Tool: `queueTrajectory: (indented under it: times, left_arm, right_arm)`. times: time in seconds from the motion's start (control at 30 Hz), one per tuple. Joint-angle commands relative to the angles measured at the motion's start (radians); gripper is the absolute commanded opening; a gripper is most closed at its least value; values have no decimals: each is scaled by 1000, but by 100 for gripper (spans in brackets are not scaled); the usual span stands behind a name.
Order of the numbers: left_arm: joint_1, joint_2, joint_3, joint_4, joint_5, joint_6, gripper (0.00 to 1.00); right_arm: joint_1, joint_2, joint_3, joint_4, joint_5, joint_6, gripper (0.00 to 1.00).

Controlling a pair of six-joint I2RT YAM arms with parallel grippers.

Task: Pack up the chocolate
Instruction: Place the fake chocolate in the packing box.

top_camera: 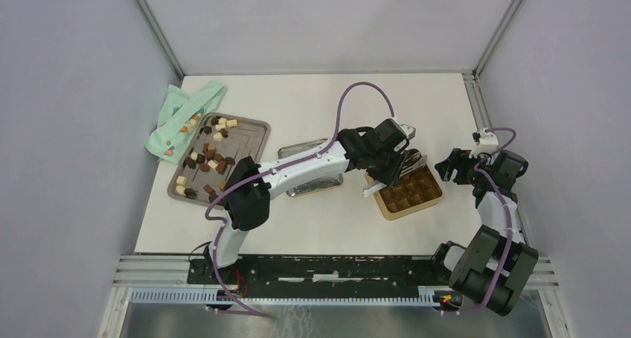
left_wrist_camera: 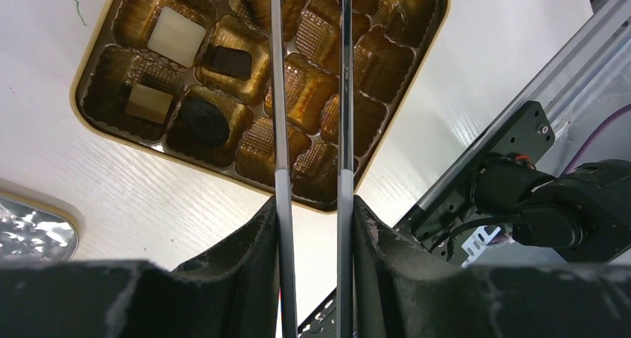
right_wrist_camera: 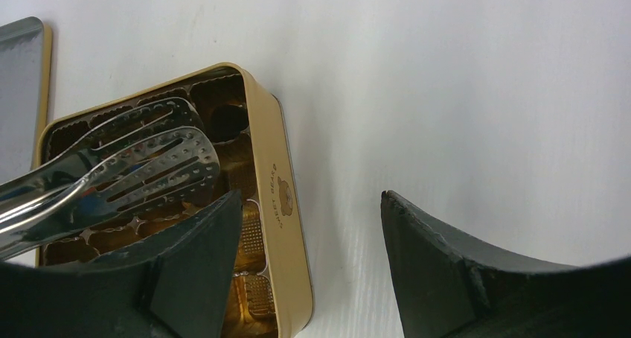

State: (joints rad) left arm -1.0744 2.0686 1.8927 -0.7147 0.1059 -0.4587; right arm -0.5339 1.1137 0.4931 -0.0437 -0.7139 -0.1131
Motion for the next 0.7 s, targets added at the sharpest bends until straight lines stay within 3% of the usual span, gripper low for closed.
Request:
queueTrajectory:
  times: [0.0,0.67]
  left_arm:
    - [-9,7,63,19,-2,44,9]
    - [-10,49,118,-25,-41,29,36]
  right_arm:
    - [-2,-12,-1,25,-7,-8,74]
    - [-3,-16,-5,31,-27,-1,74]
